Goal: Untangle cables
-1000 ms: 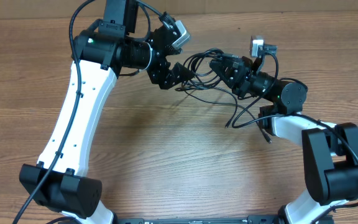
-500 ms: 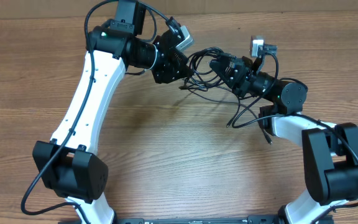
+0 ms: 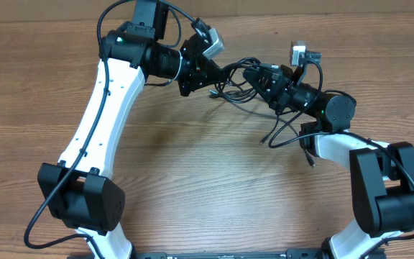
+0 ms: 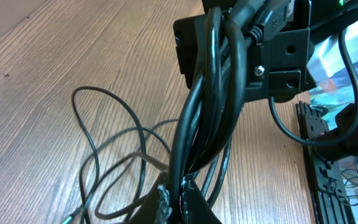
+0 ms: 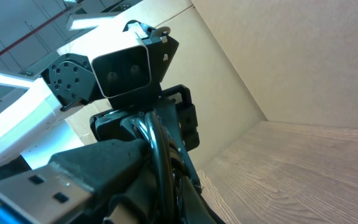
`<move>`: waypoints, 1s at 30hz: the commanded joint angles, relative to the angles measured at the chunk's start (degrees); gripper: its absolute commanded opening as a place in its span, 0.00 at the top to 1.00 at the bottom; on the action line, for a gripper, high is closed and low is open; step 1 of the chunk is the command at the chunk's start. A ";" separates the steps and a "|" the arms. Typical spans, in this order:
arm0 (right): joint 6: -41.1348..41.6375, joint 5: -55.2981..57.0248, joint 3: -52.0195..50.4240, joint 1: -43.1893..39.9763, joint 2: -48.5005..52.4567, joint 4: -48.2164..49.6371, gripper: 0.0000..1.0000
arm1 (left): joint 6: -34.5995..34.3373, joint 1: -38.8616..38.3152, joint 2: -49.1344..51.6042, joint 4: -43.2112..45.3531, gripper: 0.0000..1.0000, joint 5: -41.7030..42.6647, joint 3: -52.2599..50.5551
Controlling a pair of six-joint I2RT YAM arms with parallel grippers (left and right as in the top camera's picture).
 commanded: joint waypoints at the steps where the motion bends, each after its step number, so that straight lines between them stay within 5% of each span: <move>1: 0.20 0.09 1.20 0.33 -0.20 3.08 0.96 | 1.11 -0.37 -0.02 0.04 0.96 1.88 0.15; 4: 0.20 0.09 1.20 0.33 -0.20 2.93 0.95 | 1.11 -0.33 -0.02 0.17 0.96 1.88 0.15; 5: 0.20 0.09 1.20 0.33 -0.20 2.89 0.86 | 1.09 -0.31 -0.02 0.20 0.96 1.88 0.15; 8: 0.17 0.13 1.20 0.26 -0.20 1.31 0.29 | 1.01 0.07 -0.04 0.37 0.96 1.88 0.20; 10: 0.17 0.15 1.18 0.26 -0.20 -1.09 0.00 | -1.29 0.94 -0.04 0.79 0.96 1.88 0.39; 17: 0.22 0.20 1.16 0.26 -0.20 -9.81 0.00 | -8.63 3.52 -0.04 3.28 0.96 -2.71 0.39; 24: 1.20 0.83 1.16 0.28 -0.20 -24.44 0.00 | -14.95 2.21 -0.04 4.83 0.96 -20.72 0.39; 30: 12.52 1.57 1.18 0.28 -0.20 -20.63 0.00 | -16.98 -2.93 -0.04 5.57 0.96 -38.53 0.39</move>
